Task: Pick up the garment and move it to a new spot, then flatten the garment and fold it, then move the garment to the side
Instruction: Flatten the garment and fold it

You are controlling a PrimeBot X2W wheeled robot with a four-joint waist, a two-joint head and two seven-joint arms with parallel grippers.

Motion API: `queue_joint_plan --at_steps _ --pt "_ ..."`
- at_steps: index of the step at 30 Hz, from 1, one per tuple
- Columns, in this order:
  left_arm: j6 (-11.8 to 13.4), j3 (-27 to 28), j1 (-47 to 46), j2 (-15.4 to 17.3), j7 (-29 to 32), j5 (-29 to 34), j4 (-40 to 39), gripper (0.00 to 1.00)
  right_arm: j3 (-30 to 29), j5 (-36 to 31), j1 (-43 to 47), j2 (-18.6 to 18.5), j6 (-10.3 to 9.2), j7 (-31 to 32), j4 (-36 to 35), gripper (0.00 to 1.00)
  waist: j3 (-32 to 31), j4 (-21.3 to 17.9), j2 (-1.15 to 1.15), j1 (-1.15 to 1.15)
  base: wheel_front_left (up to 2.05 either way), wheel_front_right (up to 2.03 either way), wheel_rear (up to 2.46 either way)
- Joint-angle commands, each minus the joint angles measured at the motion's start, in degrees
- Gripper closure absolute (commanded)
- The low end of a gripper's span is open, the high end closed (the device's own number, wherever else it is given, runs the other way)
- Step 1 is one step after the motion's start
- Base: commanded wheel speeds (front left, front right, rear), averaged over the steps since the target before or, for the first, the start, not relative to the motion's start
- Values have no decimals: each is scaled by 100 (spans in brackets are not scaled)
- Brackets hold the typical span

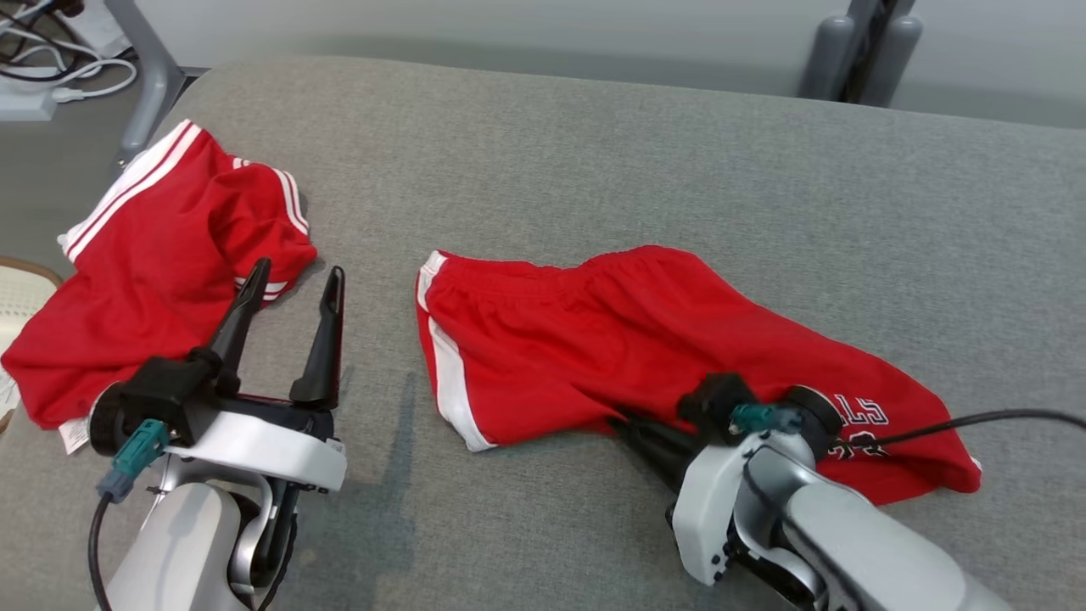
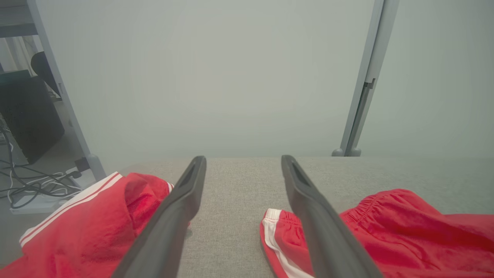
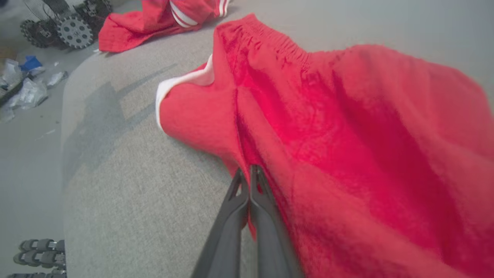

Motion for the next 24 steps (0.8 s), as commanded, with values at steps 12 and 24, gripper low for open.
queue_joint_plan --at_steps 12,24 --pt "47 360 246 148 -25 201 14 0 -750 2357 508 -816 2 1049 -2194 100 -195 -722 0 0 0 0 0" --pt "70 391 309 203 -26 206 -119 0 -2700 2614 1547 -1065 2 1979 -4217 100 -143 -1026 0 0 0 0 0"
